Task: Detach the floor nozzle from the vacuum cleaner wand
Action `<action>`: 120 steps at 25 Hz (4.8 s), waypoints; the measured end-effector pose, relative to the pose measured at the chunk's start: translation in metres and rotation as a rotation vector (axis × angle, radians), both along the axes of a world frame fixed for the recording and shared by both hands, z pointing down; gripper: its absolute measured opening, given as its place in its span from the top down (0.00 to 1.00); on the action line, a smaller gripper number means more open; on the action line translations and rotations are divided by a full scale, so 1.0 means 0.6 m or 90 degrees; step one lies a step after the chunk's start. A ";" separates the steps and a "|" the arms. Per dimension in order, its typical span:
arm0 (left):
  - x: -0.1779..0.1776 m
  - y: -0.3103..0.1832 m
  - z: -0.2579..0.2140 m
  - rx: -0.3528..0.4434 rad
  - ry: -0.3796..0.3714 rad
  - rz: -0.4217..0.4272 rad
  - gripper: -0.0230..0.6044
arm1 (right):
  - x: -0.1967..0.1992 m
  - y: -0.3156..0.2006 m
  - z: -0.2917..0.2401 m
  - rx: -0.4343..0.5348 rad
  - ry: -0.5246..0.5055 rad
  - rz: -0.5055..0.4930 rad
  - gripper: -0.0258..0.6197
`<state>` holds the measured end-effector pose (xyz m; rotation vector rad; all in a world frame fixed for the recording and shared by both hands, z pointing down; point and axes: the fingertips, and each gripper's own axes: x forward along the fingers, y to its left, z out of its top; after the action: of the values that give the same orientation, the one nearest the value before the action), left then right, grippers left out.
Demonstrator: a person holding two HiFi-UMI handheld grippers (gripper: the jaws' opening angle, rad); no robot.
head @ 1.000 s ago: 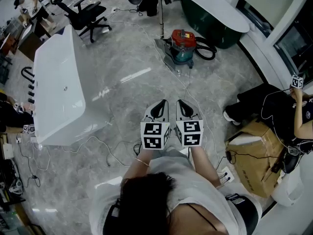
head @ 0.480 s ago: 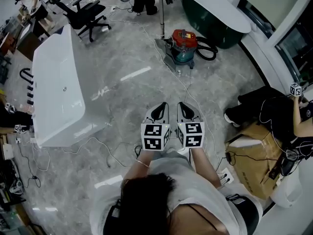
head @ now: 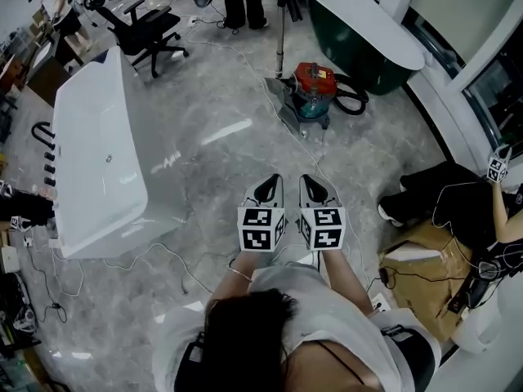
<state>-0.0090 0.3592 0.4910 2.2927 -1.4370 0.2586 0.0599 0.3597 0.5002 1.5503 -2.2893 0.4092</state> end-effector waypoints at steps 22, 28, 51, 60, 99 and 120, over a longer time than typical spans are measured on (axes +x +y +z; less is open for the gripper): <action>-0.128 -0.134 -0.004 0.002 -0.007 0.053 0.96 | -0.141 -0.139 -0.009 0.009 0.011 0.042 0.94; -0.158 -0.140 0.005 -0.005 -0.012 0.053 0.96 | -0.166 -0.148 0.000 -0.001 0.005 0.048 0.94; -0.231 -0.150 0.011 -0.008 0.001 0.002 0.96 | -0.224 -0.158 0.006 -0.005 0.009 -0.004 0.94; -0.210 -0.166 0.015 -0.013 -0.008 0.012 0.96 | -0.205 -0.186 0.009 -0.006 -0.009 0.005 0.94; -0.078 -0.413 0.005 -0.014 -0.010 -0.012 0.96 | -0.068 -0.441 0.014 -0.019 -0.028 -0.026 0.94; 0.023 -0.542 0.006 -0.004 -0.006 -0.019 0.96 | 0.031 -0.576 0.002 -0.009 -0.011 -0.026 0.94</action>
<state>0.0047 0.0341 0.4945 2.2657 -1.4718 0.2659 0.0783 0.0139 0.5016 1.4961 -2.3225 0.4282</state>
